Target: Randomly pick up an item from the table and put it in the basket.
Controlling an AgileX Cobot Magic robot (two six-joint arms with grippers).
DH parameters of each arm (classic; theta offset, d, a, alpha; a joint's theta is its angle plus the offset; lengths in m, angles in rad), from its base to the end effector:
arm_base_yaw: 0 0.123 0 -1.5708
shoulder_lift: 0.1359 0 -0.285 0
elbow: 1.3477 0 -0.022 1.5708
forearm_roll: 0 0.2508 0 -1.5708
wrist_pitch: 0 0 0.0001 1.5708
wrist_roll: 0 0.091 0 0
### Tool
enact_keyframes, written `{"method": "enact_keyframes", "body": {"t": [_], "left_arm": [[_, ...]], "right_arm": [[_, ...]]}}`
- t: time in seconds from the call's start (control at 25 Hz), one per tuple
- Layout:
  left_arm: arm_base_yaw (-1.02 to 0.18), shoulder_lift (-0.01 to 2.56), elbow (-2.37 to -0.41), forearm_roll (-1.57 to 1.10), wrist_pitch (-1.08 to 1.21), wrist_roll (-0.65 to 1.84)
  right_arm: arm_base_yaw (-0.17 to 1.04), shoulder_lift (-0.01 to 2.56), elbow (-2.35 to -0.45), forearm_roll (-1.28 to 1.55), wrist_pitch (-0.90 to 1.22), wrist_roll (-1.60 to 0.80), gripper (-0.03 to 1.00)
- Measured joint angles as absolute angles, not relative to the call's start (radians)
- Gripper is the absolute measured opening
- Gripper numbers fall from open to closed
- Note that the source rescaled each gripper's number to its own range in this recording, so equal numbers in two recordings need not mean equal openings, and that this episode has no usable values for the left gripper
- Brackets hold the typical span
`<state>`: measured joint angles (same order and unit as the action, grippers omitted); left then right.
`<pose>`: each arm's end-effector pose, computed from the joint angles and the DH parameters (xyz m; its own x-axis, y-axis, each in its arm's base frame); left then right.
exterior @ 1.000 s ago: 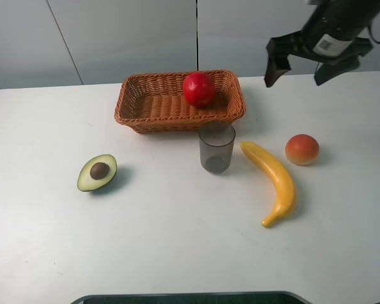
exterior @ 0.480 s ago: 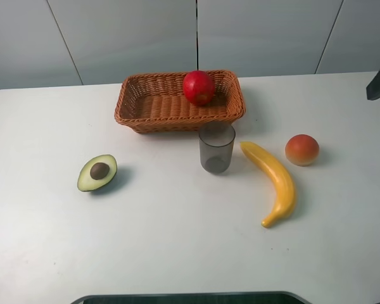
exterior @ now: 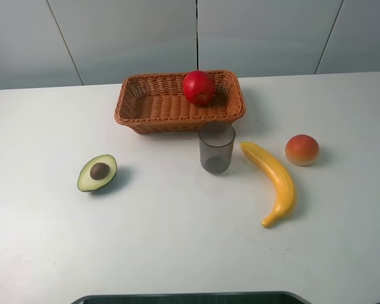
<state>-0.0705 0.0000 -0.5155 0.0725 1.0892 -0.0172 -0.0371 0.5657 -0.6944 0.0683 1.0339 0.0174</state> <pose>-0.0075 0.0064 0.2794 -0.4651 0.0493 -0.8839 0.0213 0.9988 0.0445 0.0848 0.0022 0.3159 -0.7277 0.0793 -0.6813 0.0351 0.9963 0.0785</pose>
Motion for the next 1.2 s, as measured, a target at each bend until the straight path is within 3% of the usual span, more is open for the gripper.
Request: {"method": "enact_keyframes", "body": {"t": [0.4, 0.8, 1.2], "left_arm": [[-0.070, 0.001, -0.515, 0.072, 1.089, -0.021], [-0.070, 0.001, -0.515, 0.072, 1.089, -0.021], [-0.070, 0.001, -0.515, 0.072, 1.089, -0.021]], "right_arm": [[-0.037, 0.289, -0.688, 0.068, 1.142, -0.014, 1.00], [-0.037, 0.024, -0.533, 0.072, 1.126, -0.080, 1.00], [-0.037, 0.001, -0.514, 0.087, 1.102, -0.086, 1.00]]}}
